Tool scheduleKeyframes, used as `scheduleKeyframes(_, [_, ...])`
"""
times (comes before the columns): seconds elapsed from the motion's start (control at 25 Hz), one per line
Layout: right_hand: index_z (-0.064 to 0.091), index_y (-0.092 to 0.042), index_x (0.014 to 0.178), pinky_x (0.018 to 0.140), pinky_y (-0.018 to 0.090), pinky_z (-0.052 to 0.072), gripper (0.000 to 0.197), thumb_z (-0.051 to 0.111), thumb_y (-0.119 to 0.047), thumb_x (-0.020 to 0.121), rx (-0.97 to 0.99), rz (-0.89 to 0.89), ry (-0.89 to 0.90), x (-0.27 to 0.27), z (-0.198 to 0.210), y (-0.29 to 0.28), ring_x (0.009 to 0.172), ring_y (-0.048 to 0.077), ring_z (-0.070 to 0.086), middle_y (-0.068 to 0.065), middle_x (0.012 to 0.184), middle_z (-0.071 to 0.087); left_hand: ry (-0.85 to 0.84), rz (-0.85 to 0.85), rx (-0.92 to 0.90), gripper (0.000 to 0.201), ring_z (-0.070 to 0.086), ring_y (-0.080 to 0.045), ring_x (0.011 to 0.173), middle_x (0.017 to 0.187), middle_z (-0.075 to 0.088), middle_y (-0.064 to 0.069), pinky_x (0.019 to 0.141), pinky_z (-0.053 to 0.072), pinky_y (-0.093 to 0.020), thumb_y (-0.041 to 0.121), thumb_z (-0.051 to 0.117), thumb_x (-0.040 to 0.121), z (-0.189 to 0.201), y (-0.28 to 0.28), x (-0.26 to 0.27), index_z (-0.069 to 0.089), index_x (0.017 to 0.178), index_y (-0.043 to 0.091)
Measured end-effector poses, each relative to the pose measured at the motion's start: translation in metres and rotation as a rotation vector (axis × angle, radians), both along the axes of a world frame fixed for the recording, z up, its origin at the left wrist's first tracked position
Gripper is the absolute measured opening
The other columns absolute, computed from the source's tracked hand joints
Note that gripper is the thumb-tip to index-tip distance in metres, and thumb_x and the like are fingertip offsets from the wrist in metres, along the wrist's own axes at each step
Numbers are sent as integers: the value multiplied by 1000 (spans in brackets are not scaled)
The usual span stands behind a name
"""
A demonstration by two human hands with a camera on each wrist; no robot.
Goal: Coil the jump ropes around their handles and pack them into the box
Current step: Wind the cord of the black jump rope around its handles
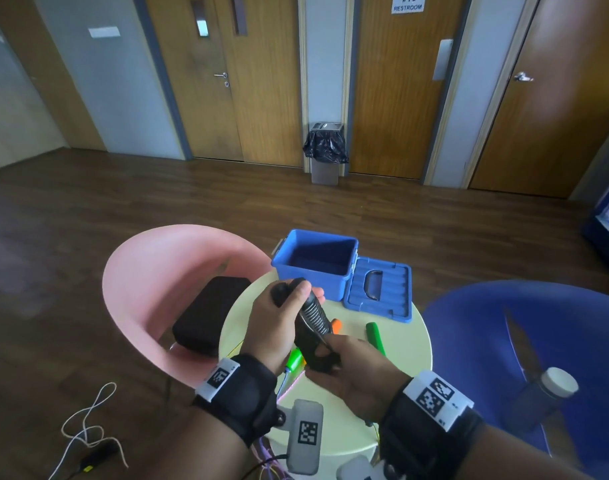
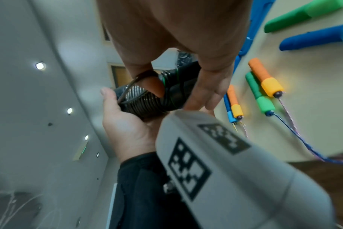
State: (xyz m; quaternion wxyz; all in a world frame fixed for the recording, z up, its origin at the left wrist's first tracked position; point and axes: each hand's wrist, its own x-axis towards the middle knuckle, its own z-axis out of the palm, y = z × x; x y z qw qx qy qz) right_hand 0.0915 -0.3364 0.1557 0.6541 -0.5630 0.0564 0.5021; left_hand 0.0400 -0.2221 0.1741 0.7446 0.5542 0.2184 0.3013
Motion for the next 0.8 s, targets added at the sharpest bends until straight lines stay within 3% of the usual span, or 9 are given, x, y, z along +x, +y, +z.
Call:
scheduleKeyframes(0.12, [55, -5, 90, 64, 32, 56, 9, 55, -14, 88, -84, 167, 54, -9, 3, -3, 72, 29, 67, 18, 95, 60, -48, 61, 214, 22, 67, -45, 85, 89, 73, -19, 81, 57, -58, 30, 70, 84, -2, 5, 1, 68, 85, 8])
scheduleKeyframes(0.24, [55, -2, 85, 64, 35, 58, 20, 53, -18, 96, -30, 97, 1, -8, 2, -2, 81, 32, 70, 25, 99, 64, -54, 136, 264, 26, 68, -45, 86, 88, 73, -16, 83, 54, -63, 39, 68, 82, -3, 8, 3, 70, 84, 13])
scheduleKeyframes(0.36, [58, 0, 90, 65, 35, 59, 25, 57, -24, 97, -86, 95, -137, -5, -1, 2, 77, 30, 71, 22, 91, 67, -18, 199, 235, 24, 69, -41, 87, 86, 73, -13, 83, 55, -61, 40, 65, 85, -9, 9, 4, 71, 83, 16])
scheduleKeyframes(0.48, [60, 1, 91, 60, 32, 59, 25, 57, -24, 92, -210, 158, -283, -2, -8, 6, 65, 25, 71, 20, 82, 69, 59, 289, 233, 22, 71, -20, 74, 77, 75, 1, 80, 58, -47, 33, 62, 93, -12, 8, 1, 72, 75, 23])
scheduleKeyframes(0.6, [57, 0, 87, 52, 27, 51, 31, 51, -31, 89, -367, 303, -347, 1, -12, 8, 54, 26, 64, 18, 73, 66, 106, 324, 155, 27, 73, -21, 75, 79, 76, -1, 81, 59, -48, 35, 62, 93, -22, 11, -4, 71, 76, 17])
scheduleKeyframes(0.68, [57, 0, 90, 55, 27, 52, 40, 50, -39, 88, -435, 410, -401, 8, -12, 5, 63, 26, 66, 15, 87, 69, 118, 325, 135, 26, 73, -23, 78, 81, 76, -3, 81, 59, -49, 40, 64, 88, -28, 15, -7, 71, 77, 18])
scheduleKeyframes(0.8, [63, -2, 104, 68, 41, 62, 41, 57, -40, 89, -350, 358, -420, 19, -16, -1, 81, 27, 71, 19, 111, 68, 117, 301, 207, 21, 72, -20, 74, 80, 75, -2, 74, 59, -41, 38, 66, 87, -26, 14, -12, 70, 77, 20])
